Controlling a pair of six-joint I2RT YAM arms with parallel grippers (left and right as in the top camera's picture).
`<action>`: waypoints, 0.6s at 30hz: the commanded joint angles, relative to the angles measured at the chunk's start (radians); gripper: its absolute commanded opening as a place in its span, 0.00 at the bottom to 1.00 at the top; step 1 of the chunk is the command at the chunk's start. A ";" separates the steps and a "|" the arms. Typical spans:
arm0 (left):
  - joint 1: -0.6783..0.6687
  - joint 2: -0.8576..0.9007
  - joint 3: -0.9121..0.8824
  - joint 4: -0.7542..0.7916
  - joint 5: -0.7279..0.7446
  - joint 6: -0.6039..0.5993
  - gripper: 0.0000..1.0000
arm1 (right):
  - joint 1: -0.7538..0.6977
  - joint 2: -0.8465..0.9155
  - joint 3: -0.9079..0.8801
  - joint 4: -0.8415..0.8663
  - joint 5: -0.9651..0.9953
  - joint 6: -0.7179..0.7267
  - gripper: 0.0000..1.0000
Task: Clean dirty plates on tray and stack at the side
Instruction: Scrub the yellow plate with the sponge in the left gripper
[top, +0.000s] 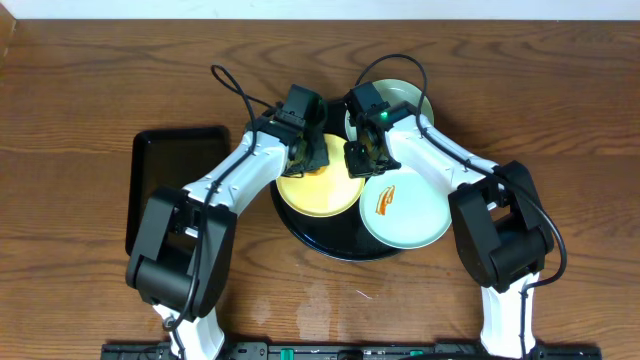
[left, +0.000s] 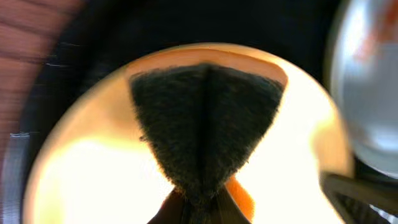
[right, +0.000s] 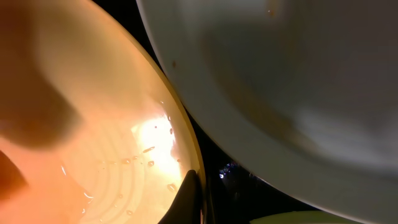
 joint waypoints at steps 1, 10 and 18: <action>0.002 -0.015 0.004 0.009 0.095 0.021 0.08 | 0.002 0.016 -0.014 -0.008 0.048 -0.013 0.01; 0.008 0.104 -0.005 0.080 0.009 0.021 0.07 | 0.002 0.016 -0.014 -0.013 0.042 -0.012 0.01; 0.055 0.139 -0.005 0.055 -0.167 0.024 0.07 | 0.002 0.016 -0.013 -0.023 0.037 -0.012 0.01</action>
